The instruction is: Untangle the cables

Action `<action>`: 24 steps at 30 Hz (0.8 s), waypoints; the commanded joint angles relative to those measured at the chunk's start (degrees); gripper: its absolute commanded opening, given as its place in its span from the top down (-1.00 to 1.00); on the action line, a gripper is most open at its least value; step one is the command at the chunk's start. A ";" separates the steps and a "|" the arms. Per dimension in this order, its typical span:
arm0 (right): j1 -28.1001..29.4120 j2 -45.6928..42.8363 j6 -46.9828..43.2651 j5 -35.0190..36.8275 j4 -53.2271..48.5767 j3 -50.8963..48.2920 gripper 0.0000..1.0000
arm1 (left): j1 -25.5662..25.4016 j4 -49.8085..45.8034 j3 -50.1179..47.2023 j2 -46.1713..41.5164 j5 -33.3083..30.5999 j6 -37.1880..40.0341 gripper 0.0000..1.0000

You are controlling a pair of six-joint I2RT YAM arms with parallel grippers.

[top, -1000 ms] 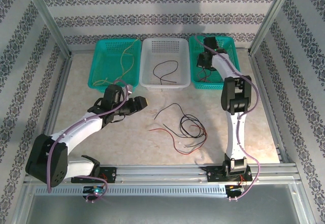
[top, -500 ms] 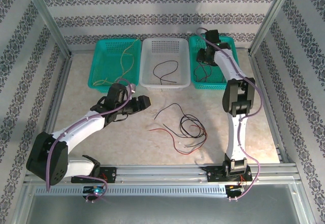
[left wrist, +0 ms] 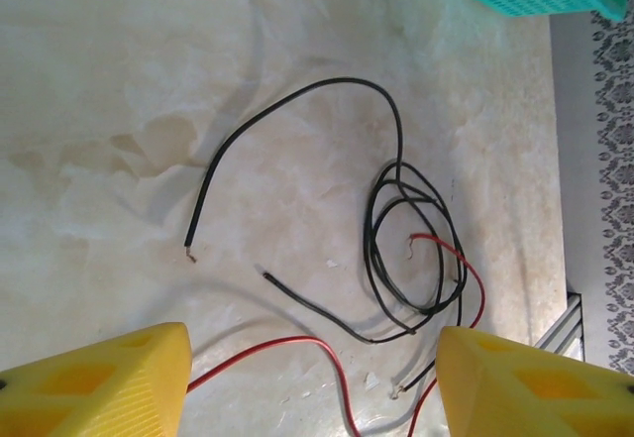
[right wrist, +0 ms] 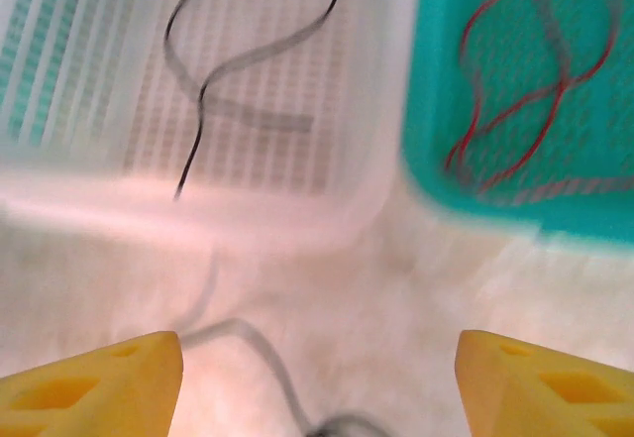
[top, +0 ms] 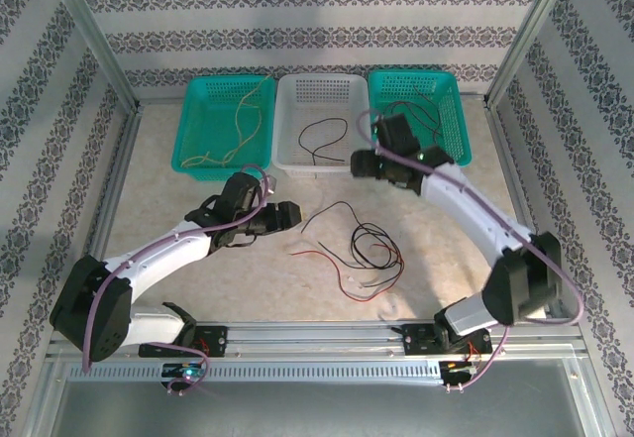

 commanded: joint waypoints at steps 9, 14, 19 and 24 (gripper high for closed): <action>8.18 6.80 6.53 1.06 10.15 -16.07 -0.45 | -0.83 -3.83 1.55 -2.92 -5.01 2.56 -0.22; 7.56 16.06 3.54 3.18 11.73 -10.81 -0.27 | -0.79 0.73 0.40 -3.71 -2.31 -0.89 -0.19; 7.34 22.06 1.44 4.94 10.06 -6.18 0.61 | -0.81 2.82 0.29 -6.44 -4.45 -1.45 -0.21; 8.70 13.75 2.05 6.03 7.59 -5.82 1.00 | -0.79 7.28 0.87 -7.26 -3.42 -1.34 -0.24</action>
